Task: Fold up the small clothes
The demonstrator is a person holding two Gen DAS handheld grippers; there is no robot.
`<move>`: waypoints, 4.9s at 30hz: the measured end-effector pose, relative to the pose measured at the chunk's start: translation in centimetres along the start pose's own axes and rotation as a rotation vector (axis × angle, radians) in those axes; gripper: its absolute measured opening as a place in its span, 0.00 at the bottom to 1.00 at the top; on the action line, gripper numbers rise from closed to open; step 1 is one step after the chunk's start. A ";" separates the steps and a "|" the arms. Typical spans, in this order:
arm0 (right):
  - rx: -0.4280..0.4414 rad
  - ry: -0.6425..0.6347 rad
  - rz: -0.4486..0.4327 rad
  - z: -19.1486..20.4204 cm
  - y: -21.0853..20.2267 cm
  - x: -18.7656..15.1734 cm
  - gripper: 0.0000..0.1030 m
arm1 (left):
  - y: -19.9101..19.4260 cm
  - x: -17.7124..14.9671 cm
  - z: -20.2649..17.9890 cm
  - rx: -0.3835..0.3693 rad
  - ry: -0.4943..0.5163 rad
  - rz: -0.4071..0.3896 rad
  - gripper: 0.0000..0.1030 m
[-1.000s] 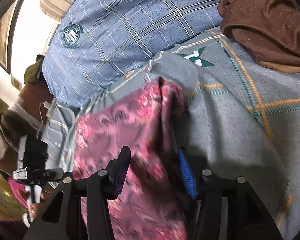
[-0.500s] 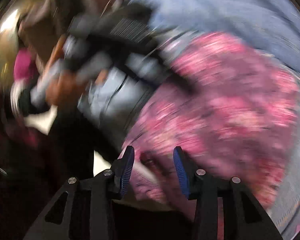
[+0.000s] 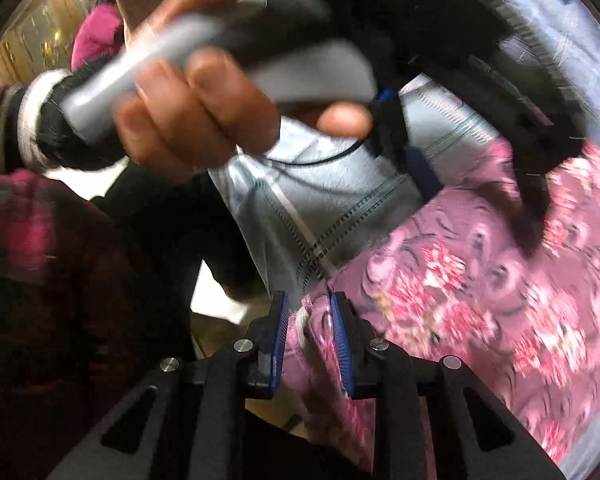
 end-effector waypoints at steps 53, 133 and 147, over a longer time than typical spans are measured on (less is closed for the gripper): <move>-0.358 0.908 -0.342 -20.4 -8.7 -13.2 0.24 | -0.3 -0.2 -1.2 0.059 0.083 -0.049 0.53; -0.305 0.780 -0.350 -18.4 -13.7 -2.8 0.16 | -3.5 1.0 -2.5 0.037 0.075 -0.158 0.43; -0.033 0.946 -0.445 -24.8 -5.7 -7.6 0.53 | 0.0 1.9 -1.4 0.089 0.045 -0.115 0.65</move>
Point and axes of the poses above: each gripper's, at about its wrist camera, not at the fingertips, and y roughly the way its jaws point, z to its left, x to its top, the point moved 3 cm from there along y, roughly the way its jaws point, and after that the axes turned 1 degree about -x, right-handed, at the moved point
